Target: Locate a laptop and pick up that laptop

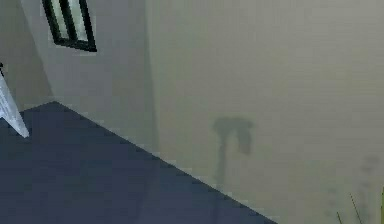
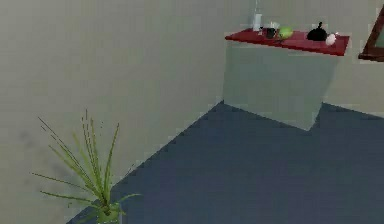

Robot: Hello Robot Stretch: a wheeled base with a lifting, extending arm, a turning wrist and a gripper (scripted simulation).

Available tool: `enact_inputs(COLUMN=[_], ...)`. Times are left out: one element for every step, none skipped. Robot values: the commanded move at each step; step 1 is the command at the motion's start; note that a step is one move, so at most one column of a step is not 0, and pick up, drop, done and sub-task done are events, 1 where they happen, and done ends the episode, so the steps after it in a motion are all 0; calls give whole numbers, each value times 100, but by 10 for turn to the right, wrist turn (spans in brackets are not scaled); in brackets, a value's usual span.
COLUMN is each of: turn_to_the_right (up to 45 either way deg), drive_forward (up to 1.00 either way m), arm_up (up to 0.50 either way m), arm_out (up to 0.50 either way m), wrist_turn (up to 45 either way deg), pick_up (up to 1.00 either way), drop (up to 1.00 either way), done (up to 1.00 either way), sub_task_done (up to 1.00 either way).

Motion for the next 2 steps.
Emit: enact_inputs(turn_to_the_right=[-450, -30], drive_forward=[0, 0], arm_up=[0, 0], arm_out=[0, 0], wrist_turn=[0, 0], pick_up=[0, 0], drop=[0, 0], done=[0, 0], sub_task_done=[0, 0])
